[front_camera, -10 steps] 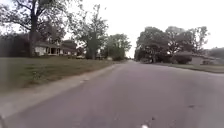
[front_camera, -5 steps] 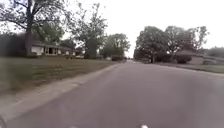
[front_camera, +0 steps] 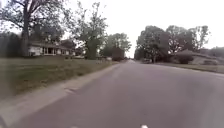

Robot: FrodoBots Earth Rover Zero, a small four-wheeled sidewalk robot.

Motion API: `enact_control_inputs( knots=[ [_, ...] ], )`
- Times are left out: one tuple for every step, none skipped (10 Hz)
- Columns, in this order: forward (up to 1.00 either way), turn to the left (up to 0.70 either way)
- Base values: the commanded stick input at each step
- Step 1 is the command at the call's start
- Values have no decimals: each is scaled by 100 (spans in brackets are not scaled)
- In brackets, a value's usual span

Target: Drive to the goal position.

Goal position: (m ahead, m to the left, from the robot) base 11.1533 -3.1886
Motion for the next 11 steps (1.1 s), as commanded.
enact_control_inputs(
  knots=[
    [100, -1],
    [100, -2],
    [100, -27],
    [100, -26],
    [100, -5],
    [100, 0],
    [100, 0],
    [100, 0],
    [100, 0],
    [100, 0],
    [100, 0]
  ],
)
